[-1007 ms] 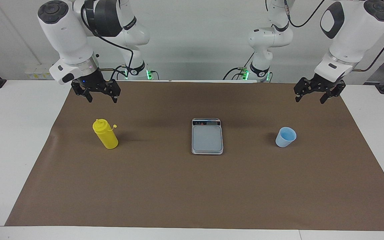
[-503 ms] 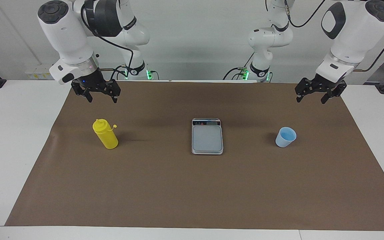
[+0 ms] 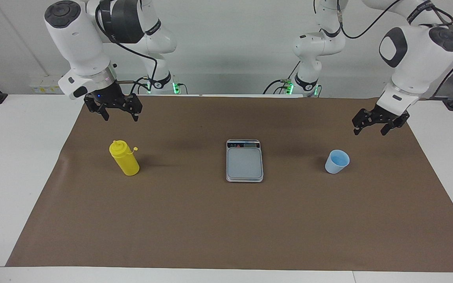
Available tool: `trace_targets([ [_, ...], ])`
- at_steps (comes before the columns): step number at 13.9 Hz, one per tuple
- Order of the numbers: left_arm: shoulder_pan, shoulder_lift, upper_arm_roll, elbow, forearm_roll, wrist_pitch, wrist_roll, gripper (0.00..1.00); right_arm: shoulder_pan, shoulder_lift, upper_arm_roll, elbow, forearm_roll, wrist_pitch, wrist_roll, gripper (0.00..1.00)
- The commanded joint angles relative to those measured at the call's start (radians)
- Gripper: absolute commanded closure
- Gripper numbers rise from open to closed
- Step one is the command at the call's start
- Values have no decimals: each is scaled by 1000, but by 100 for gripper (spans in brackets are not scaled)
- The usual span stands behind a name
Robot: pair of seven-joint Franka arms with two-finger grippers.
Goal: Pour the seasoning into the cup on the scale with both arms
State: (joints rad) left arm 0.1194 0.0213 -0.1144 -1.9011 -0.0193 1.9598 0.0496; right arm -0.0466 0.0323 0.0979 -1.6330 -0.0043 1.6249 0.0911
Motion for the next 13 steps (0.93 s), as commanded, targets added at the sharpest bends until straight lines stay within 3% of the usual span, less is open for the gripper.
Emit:
trace_targets([
  [1,20,8,-8,-82,-7,111,0,0,-13,-23,5,-28,18,9,-21,0],
  [6,36,42,-8,-200,-53,290,-8,0,-13,-23,5,-27,18,9,-21,0],
  [13,14,80,-10,-277,-56,401,-100,0,-13,-23,5,-27,18,9,-21,0],
])
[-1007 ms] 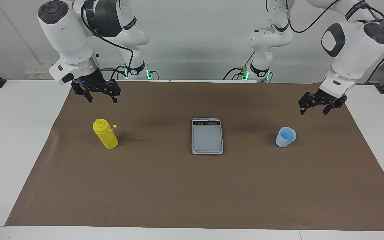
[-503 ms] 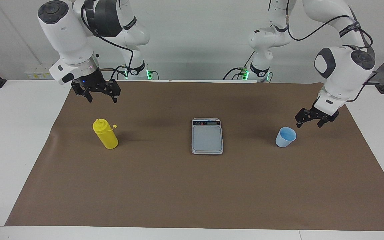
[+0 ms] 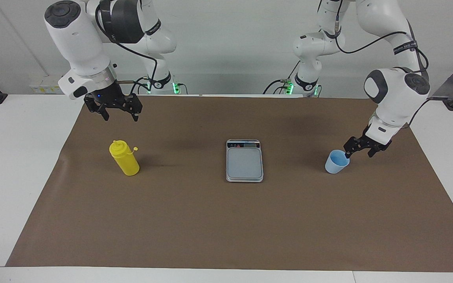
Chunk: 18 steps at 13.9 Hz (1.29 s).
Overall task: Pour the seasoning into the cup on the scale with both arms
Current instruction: 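Reach the left gripper to the blue cup and grasp it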
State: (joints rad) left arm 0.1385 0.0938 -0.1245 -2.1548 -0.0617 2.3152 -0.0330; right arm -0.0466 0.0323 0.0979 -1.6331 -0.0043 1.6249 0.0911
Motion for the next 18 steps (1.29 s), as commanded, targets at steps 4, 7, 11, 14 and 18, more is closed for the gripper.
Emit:
trace_targets([
  [4,-16,37,0,-25,-13,66,-31,0,-13,-23,5,-28,18,9,-21,0],
  [7,-16,37,0,-25,-13,59,-33,36,-13,-23,5,-27,18,9,-21,0],
  [11,-20,37,0,-20,-13,44,-28,100,-13,-23,5,-28,18,9,-21,0],
  [14,-23,44,0,33,-13,-22,-31,100,-13,-23,5,-27,18,9,-21,0],
  [18,-25,46,0,198,-13,-172,-35,100,-13,-23,5,-27,18,9,-21,0],
])
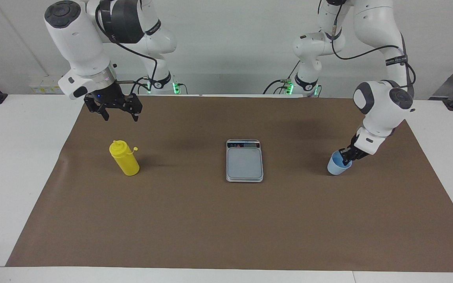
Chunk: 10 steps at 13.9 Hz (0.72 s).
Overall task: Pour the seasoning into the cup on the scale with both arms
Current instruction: 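Carry the blue cup with the left gripper onto the scale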
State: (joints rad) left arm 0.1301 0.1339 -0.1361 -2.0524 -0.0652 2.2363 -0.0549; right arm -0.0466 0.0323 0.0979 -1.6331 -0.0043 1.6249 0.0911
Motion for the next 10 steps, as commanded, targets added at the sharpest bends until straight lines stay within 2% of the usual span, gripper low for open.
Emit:
trace_targets([
  [1,-17,6,12,139,-10,-134,-13,100,-13,-23,5,-27,18,9,-21,0],
  [5,-67,10,6,294,-12,-294,-83,100,-13,-23,5,-27,18,9,-21,0],
  [10,-269,13,4,321,16,-278,-362,100,-13,-23,5,-27,18,9,-21,0],
])
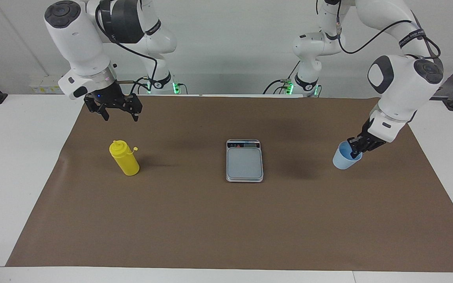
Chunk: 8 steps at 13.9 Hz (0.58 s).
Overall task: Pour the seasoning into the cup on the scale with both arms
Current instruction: 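Carry the blue cup with the left gripper onto the scale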
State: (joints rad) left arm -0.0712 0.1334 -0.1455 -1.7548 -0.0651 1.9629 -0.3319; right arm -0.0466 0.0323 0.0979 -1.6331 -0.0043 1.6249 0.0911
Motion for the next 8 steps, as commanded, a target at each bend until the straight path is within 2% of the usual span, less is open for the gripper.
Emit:
trace_targets([
  [1,-111,14,14,15,16,10,-122,100,-13,-23,5,-27,18,9,-21,0],
  [6,-280,12,15,-23,25,60,-252,100,-13,-23,5,-27,18,9,-21,0],
  [8,-324,17,14,-55,70,121,-320,100,-13,-23,5,-27,18,9,-21,0],
])
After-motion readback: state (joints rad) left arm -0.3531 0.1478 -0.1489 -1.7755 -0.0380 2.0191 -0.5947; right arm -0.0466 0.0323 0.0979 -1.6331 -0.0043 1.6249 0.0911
